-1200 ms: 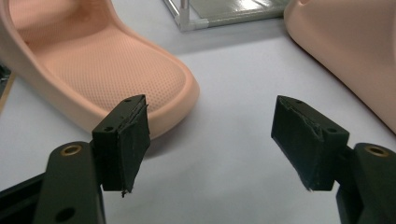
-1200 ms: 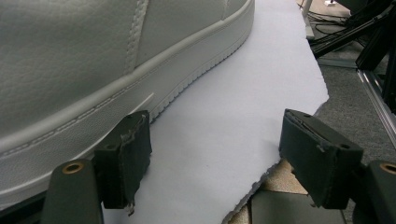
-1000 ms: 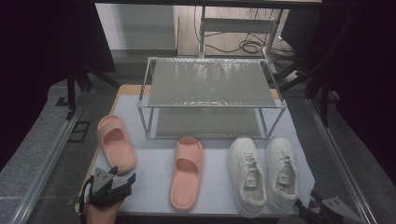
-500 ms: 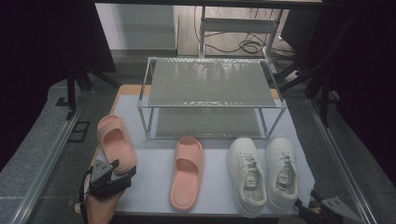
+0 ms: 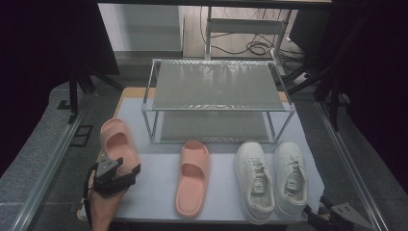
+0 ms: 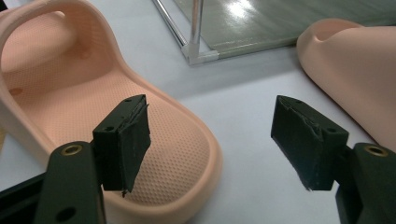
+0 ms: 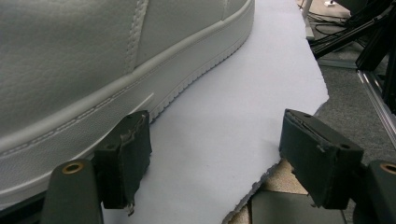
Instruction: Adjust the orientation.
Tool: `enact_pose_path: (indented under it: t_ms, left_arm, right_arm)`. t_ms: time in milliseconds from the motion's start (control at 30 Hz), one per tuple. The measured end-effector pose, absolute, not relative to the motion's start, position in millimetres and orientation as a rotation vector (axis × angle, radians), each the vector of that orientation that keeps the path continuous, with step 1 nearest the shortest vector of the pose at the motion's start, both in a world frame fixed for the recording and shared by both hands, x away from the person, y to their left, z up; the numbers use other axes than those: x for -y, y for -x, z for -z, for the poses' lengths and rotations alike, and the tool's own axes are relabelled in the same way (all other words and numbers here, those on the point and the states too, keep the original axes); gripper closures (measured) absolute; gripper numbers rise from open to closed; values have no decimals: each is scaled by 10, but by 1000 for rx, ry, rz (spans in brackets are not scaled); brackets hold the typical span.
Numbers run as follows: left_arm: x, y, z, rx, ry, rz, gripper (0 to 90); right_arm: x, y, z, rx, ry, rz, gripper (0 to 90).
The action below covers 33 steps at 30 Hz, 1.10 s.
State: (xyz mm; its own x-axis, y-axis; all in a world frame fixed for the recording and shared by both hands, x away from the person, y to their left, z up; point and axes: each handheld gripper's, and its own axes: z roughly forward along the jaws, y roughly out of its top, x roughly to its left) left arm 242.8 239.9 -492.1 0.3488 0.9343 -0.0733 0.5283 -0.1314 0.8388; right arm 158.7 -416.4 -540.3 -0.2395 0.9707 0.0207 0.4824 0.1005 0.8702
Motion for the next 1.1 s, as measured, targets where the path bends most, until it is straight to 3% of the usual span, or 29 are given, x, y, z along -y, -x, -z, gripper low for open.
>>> enact_pose_path:
  t_ms: [1100]
  left_arm:
    - [-2514,-3074,4887,-1427,-1783,-673,361]
  right_arm:
    - [4165,-1582,5412,-1788,-1420,-1073,248]
